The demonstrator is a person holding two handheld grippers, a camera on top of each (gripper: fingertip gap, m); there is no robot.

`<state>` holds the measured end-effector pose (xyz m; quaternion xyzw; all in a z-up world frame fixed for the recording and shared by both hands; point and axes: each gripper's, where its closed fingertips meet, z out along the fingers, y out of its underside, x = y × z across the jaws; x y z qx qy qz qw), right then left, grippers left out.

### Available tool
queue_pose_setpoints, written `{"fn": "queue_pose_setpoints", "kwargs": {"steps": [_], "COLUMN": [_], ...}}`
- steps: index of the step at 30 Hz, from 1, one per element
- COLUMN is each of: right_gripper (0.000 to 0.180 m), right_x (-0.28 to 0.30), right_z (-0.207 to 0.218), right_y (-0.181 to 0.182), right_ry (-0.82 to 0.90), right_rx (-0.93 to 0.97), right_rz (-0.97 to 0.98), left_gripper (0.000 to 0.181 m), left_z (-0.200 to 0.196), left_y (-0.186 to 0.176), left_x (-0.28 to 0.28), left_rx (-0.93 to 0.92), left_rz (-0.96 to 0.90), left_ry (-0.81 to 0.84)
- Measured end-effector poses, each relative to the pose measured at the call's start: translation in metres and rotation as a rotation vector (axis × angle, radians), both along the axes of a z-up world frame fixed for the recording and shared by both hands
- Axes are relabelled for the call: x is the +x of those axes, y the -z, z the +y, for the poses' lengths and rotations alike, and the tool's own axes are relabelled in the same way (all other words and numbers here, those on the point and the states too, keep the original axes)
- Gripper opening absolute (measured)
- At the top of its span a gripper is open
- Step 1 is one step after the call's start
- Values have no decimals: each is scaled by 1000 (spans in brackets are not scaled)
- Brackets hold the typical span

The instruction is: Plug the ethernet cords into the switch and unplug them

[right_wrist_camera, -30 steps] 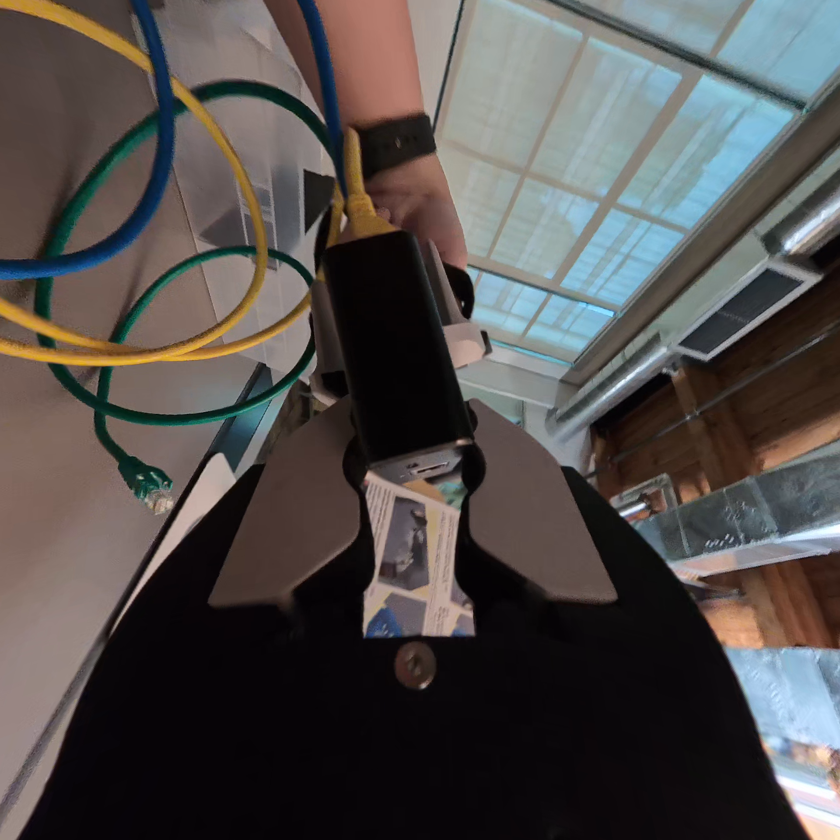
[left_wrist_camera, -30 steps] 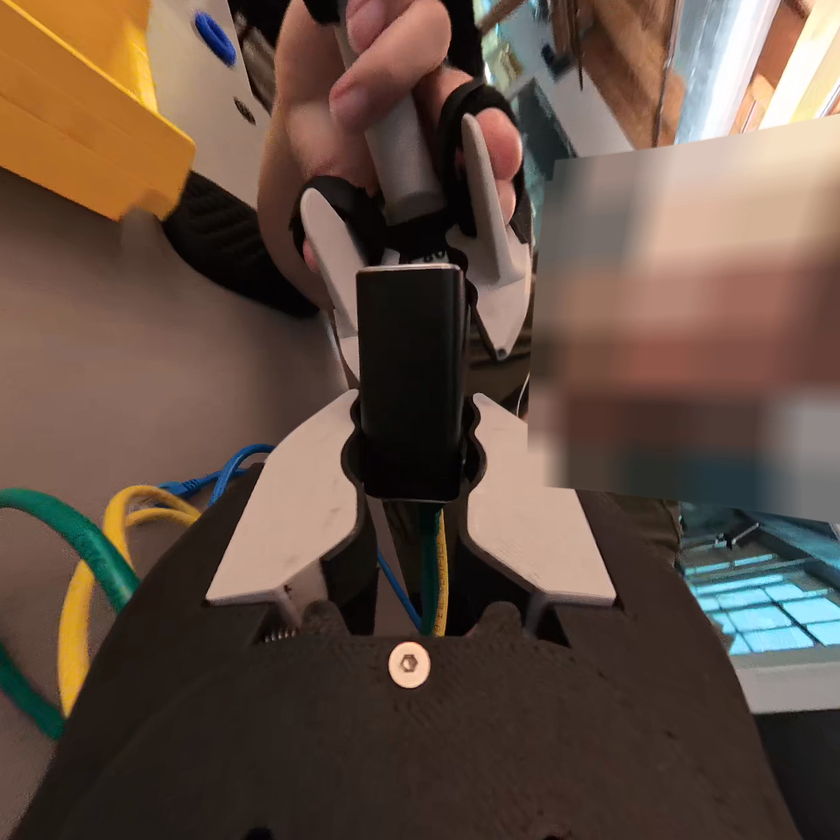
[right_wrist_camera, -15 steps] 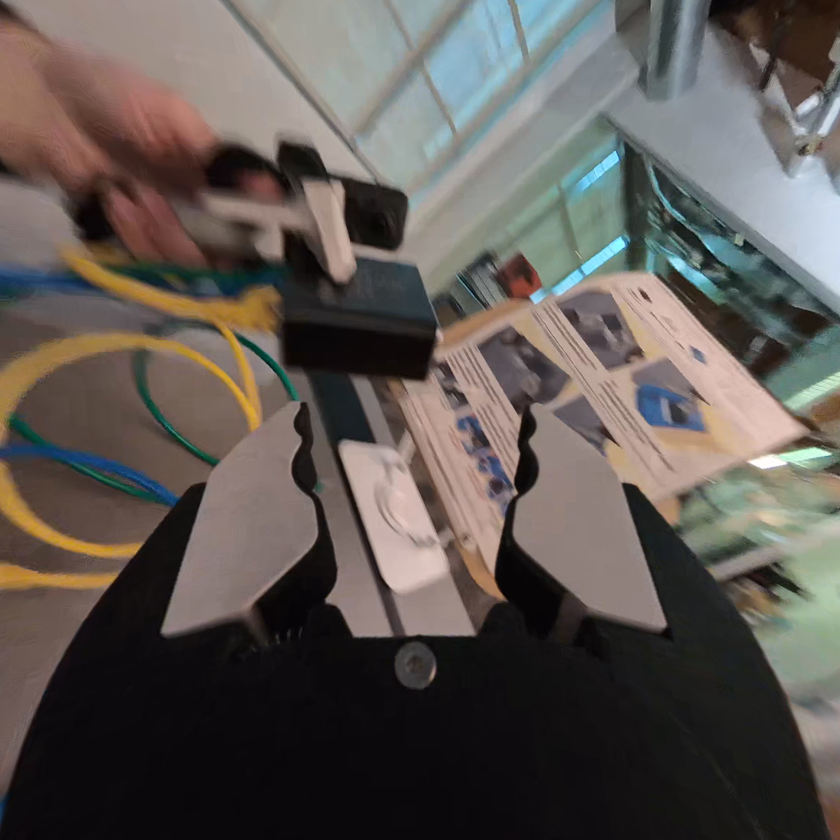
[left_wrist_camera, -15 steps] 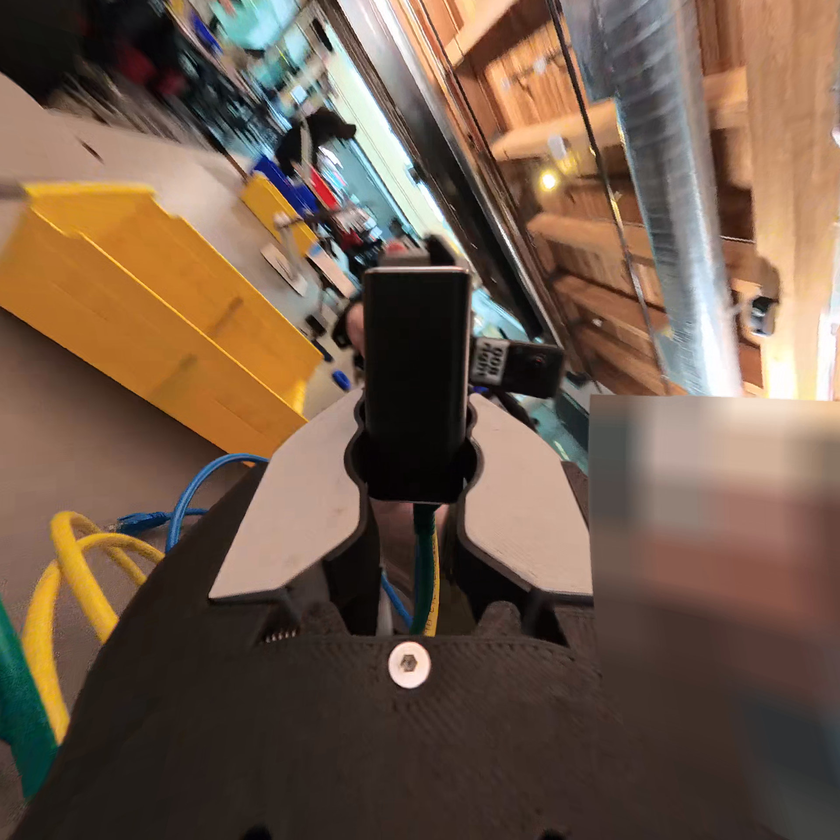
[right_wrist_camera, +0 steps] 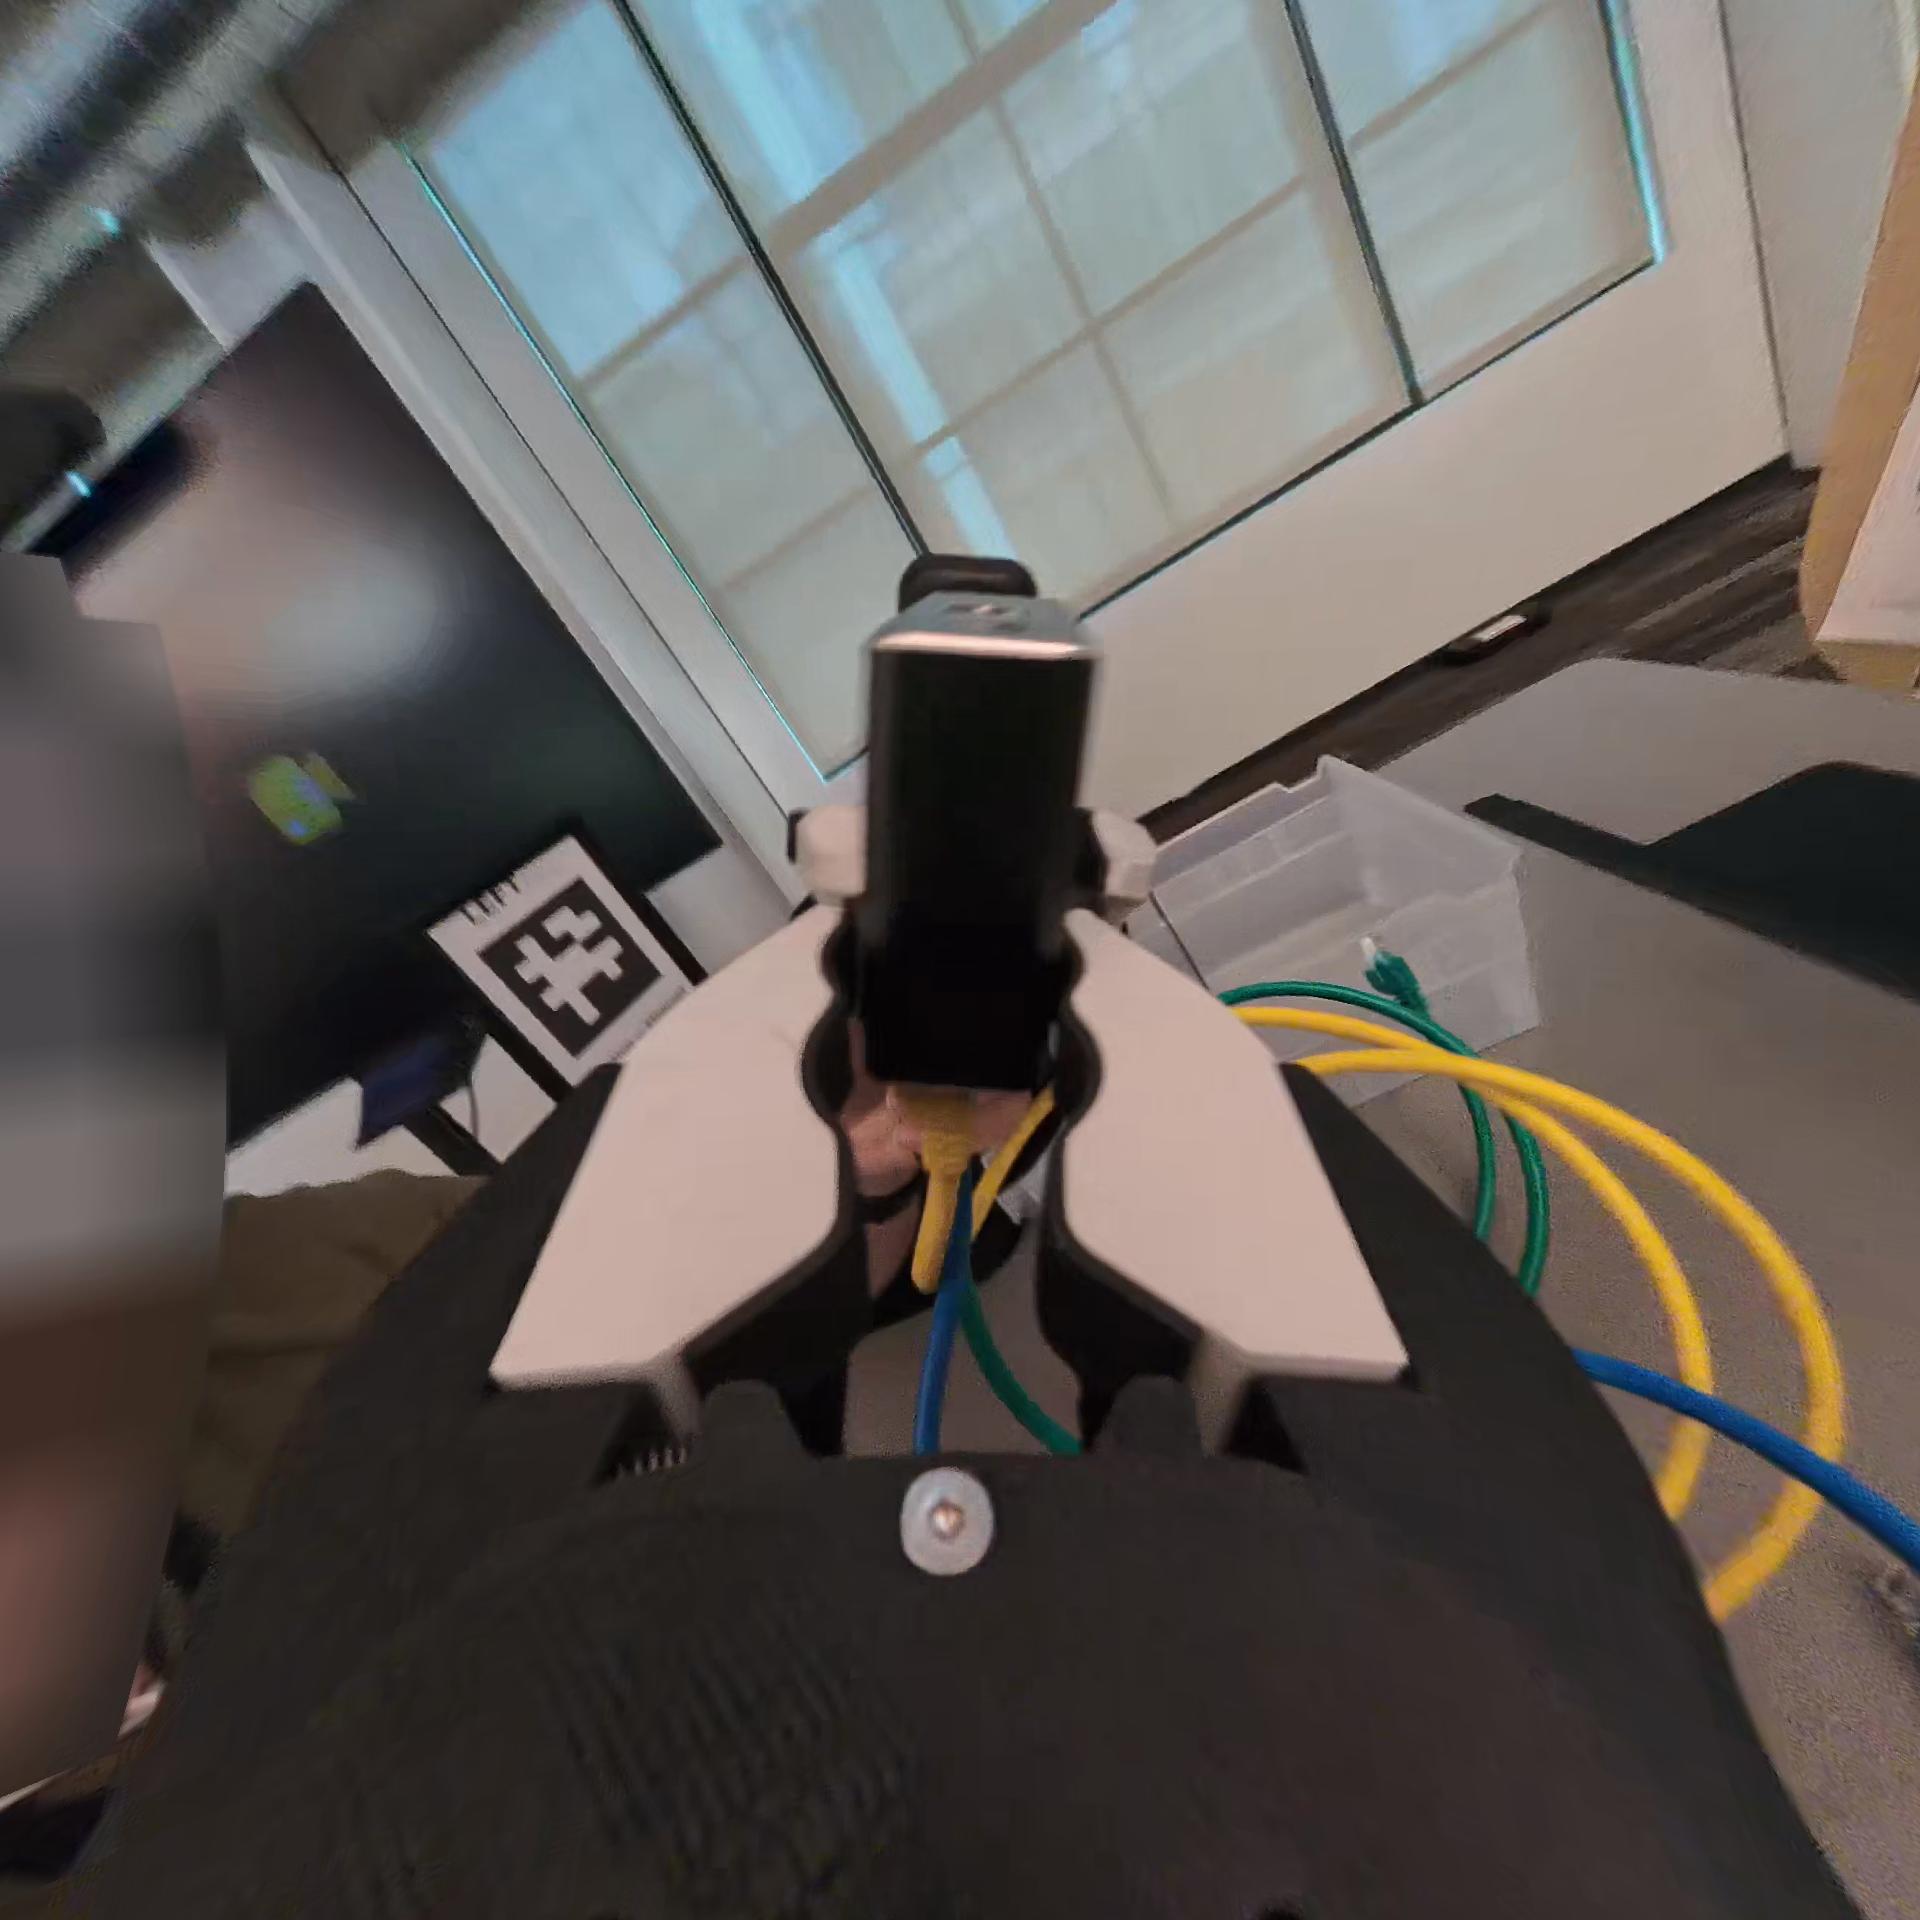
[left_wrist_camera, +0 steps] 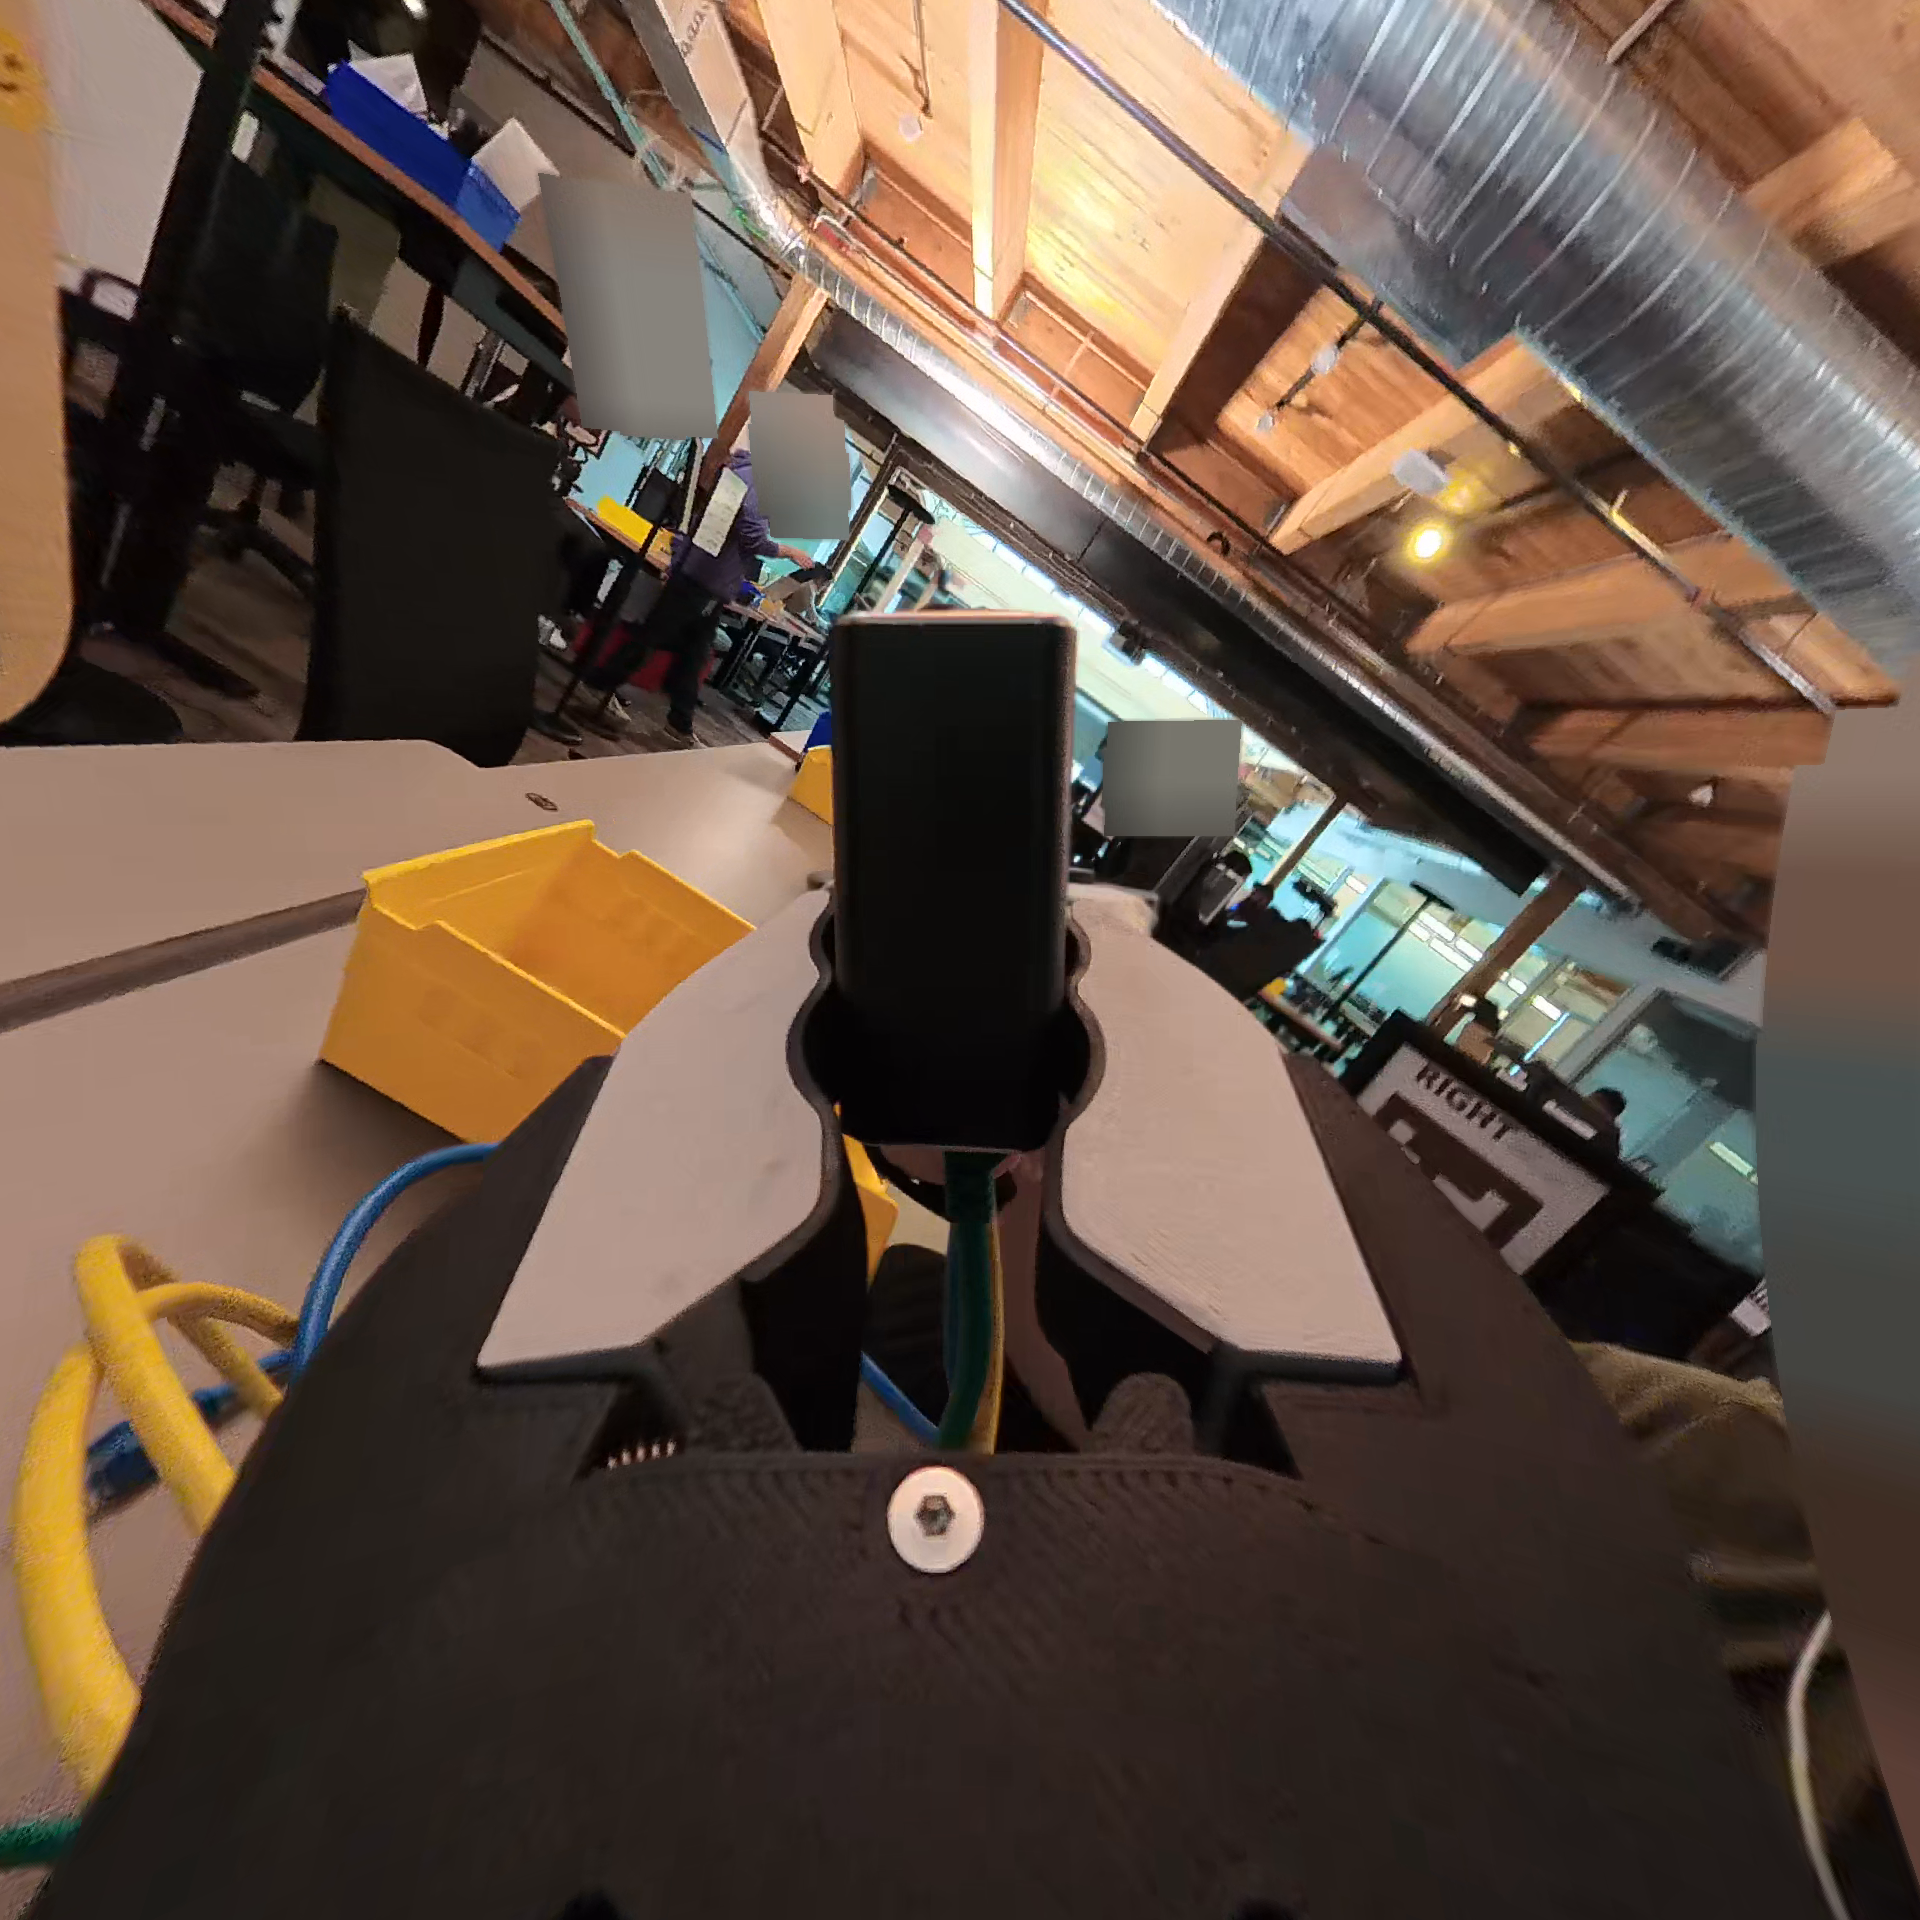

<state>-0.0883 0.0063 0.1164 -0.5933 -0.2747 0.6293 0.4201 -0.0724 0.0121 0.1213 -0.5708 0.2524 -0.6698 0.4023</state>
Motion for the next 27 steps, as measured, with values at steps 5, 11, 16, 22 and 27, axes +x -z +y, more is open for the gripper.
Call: {"fn": "queue_pose_setpoints", "kwargs": {"steps": [5, 11, 16, 22, 27], "right_gripper": [32, 32, 31, 31, 31], "right_x": [11, 36, 39, 41, 40], "right_z": [1, 3, 2, 10, 15], "right_y": [-6, -3, 2, 10, 15], "right_ry": [-16, -113, -251, -280, -302], "right_rx": [4, -180, -326, -413, -479], "right_rz": [18, 24, 105, 143, 167], "left_gripper": [59, 81, 100, 103, 103], "left_z": [-13, -9, 1, -5, -2], "left_y": [-7, -8, 4, 24, 30], "left_x": [8, -13, -23, -3, -2], "left_rx": [174, 642, 1190, 1236, 1564], "left_rz": [22, 222, 514, 575, 737], "left_ry": [25, -184, -561, -508, -677]}}
